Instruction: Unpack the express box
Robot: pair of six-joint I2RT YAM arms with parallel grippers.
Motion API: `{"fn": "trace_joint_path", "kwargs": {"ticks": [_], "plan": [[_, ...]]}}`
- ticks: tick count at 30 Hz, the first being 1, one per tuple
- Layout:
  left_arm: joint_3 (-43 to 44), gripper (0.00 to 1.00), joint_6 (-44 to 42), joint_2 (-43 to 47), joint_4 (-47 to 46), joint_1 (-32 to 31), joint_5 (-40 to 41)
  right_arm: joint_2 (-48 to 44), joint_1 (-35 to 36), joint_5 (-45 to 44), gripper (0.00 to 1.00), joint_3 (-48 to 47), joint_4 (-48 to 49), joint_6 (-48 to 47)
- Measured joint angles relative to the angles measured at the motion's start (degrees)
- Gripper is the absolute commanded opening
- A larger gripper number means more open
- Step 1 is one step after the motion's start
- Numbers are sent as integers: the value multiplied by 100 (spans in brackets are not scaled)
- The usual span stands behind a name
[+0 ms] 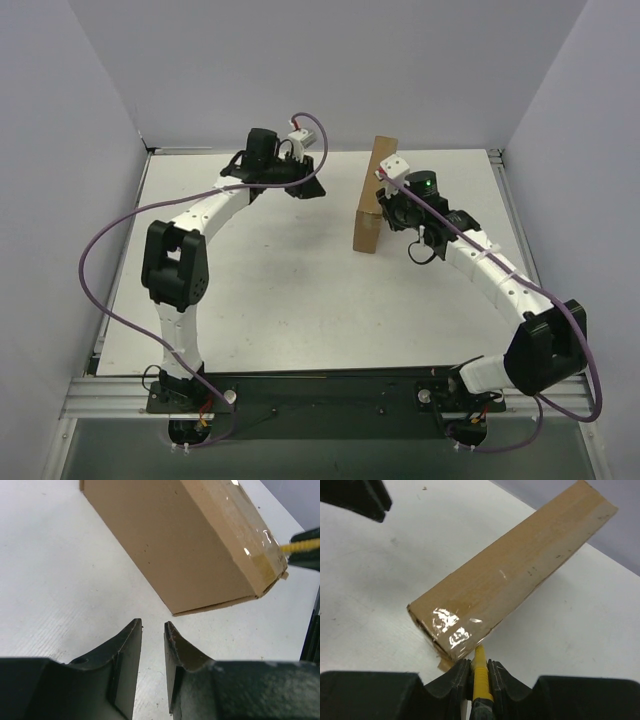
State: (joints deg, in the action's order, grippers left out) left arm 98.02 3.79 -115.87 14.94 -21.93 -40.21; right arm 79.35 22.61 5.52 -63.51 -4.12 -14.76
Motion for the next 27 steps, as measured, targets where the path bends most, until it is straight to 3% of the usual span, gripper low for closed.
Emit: {"fn": "trace_joint_path", "kwargs": {"ticks": [8, 16, 21, 27], "plan": [[254, 41, -22, -170, -24, 214, 251, 131, 557, 138, 0, -2, 72, 341], [1314, 40, -22, -1523, -267, -162, -369, 155, 555, 109, 0, 0, 85, 444], [1270, 39, 13, -1626, -264, -551, -542, 188, 520, 11, 0, 149, 232, 428], [719, 36, 48, -1281, -356, -520, -772, 232, 586, 94, 0, 197, 319, 474]]}}
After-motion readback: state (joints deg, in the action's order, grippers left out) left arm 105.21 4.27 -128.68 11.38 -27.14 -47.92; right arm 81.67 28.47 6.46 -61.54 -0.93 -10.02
